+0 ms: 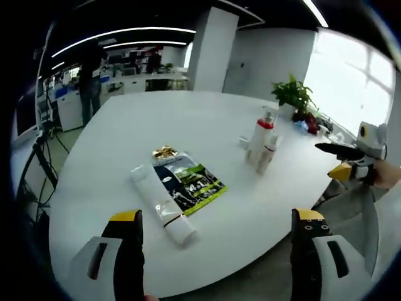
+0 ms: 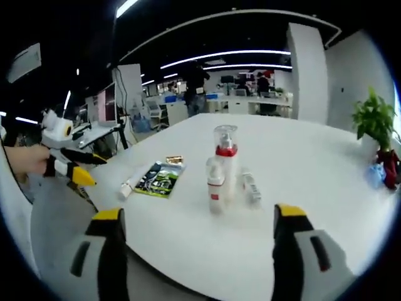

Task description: Arrange the skincare products in the storage area until every visible bottle or jar stands upright without overlapping.

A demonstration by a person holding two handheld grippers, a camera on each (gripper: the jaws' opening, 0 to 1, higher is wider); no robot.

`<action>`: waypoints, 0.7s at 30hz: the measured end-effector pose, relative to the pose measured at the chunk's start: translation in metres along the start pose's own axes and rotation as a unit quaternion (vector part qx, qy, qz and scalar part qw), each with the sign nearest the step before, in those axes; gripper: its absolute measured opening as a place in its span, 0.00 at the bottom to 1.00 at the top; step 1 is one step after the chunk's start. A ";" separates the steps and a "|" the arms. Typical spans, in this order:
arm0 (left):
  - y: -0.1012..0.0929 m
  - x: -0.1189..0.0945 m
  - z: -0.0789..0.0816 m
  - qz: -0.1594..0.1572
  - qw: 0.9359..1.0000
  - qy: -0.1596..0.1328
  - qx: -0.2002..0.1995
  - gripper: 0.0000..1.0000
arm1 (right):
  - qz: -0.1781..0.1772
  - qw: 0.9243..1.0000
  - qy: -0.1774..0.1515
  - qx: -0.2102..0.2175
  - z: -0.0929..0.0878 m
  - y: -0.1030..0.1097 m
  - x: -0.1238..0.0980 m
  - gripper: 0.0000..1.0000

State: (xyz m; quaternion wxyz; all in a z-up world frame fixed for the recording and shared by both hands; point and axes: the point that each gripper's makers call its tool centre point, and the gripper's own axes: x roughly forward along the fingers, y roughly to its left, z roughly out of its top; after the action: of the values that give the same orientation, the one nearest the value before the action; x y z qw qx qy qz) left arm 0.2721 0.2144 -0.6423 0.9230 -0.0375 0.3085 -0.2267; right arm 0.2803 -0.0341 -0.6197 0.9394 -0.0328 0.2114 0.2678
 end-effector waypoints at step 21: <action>0.041 0.023 -0.020 0.046 0.993 0.107 -0.010 0.83 | -0.022 1.000 -0.007 0.009 0.001 -0.011 0.001 0.96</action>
State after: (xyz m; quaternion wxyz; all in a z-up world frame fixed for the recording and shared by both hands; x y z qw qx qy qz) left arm 0.2929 0.2424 -0.6798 0.8937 -0.0079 0.4090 -0.1841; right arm 0.2865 -0.0427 -0.6201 0.9467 -0.0273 0.2064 0.2459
